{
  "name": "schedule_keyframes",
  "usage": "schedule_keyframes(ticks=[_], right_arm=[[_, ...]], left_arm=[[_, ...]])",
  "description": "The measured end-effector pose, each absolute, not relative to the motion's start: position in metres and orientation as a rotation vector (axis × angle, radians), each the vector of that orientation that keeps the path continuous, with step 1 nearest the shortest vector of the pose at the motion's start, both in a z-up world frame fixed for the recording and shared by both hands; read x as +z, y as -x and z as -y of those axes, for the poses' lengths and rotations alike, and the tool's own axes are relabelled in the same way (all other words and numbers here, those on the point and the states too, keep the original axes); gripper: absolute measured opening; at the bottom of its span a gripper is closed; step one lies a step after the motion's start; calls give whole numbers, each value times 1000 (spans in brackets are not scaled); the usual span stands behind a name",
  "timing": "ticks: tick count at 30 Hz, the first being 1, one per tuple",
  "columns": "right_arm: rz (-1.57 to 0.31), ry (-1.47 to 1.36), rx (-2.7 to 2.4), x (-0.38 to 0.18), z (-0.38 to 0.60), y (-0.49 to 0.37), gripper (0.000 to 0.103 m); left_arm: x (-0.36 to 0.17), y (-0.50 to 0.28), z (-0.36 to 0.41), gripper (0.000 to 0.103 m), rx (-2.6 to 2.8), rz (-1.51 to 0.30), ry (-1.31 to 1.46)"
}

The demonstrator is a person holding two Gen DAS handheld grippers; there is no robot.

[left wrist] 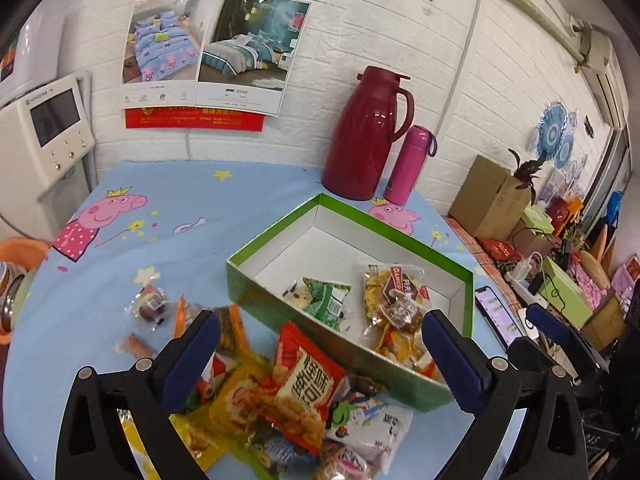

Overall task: Organize snacks
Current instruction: 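Move both tools to the pink snack bag and close on it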

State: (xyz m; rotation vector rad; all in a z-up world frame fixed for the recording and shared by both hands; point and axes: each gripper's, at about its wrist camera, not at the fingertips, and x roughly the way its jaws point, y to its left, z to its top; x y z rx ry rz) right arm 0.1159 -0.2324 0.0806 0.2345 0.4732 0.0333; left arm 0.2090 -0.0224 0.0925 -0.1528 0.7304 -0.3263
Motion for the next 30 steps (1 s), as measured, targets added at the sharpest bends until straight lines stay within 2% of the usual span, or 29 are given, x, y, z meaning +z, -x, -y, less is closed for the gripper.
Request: schedule_keyframes(ticks=[8,13,17,24,26,30], right_arm=[[-512,-302,82,65,209,-73,96],[-591,-323,122,35,188,-62,95],[-672,-330,184,12,168,-68,74],[-715,-273,252,2,132,-92,63],[-722,-259,265,0,125,-101,53],[-746,-248,304,-9,113,-104,45]], left_arm=[[69,-139,5,102,-359,-761,123],[37,-115,-20,102,-374,-842,220],[16,-100,-42,102,-338,-880,258],[-2,-83,-70,102,-301,-912,308],[-2,-81,-74,102,-298,-906,307],[2,-77,-77,102,-302,-881,292]])
